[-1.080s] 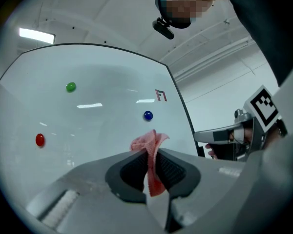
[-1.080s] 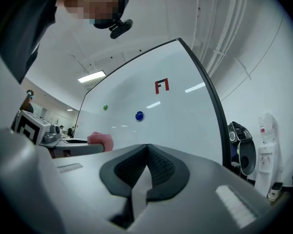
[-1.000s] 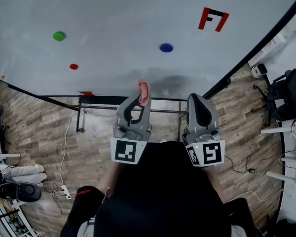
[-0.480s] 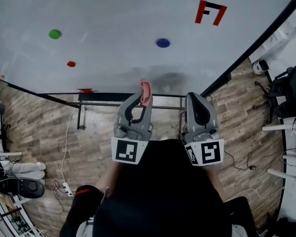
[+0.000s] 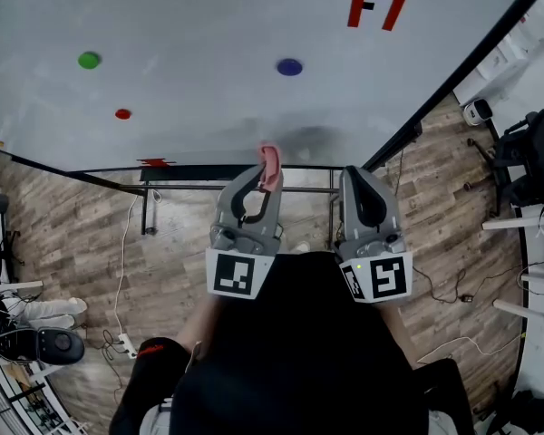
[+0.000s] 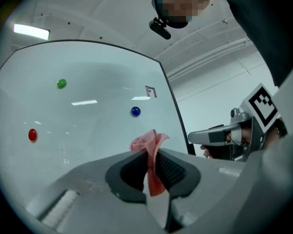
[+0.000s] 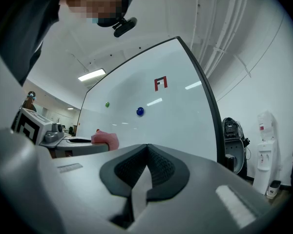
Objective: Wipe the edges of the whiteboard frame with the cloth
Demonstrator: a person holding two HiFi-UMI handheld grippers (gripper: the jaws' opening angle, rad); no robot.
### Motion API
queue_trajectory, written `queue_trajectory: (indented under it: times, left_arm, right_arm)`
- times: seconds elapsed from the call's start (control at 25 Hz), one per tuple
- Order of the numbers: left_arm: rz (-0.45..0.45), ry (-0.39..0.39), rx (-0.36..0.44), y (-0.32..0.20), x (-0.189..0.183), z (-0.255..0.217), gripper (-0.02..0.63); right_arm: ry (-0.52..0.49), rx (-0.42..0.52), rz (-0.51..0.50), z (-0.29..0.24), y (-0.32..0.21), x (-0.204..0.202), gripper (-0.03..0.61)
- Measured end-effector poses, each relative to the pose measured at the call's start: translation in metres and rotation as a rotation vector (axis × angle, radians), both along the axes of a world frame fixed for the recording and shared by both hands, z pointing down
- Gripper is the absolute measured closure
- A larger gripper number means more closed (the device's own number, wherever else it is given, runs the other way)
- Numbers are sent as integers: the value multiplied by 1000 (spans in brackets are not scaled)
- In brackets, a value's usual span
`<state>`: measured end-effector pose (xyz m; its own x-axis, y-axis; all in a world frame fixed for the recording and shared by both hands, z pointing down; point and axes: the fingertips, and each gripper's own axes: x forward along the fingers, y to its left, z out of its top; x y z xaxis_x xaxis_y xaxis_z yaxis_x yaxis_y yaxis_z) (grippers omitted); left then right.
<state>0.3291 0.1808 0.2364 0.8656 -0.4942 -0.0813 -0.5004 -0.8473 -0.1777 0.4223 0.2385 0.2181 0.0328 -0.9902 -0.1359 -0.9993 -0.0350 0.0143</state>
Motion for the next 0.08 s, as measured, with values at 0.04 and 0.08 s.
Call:
queue_trajectory:
  times: [0.04, 0.08]
  left_arm:
    - [2, 2, -1, 1, 0, 0, 571]
    - [4, 4, -2, 3, 1, 0, 571]
  right_arm:
    - [1, 0, 0, 0, 1, 0, 578]
    - [2, 0, 0, 0, 2, -1, 578]
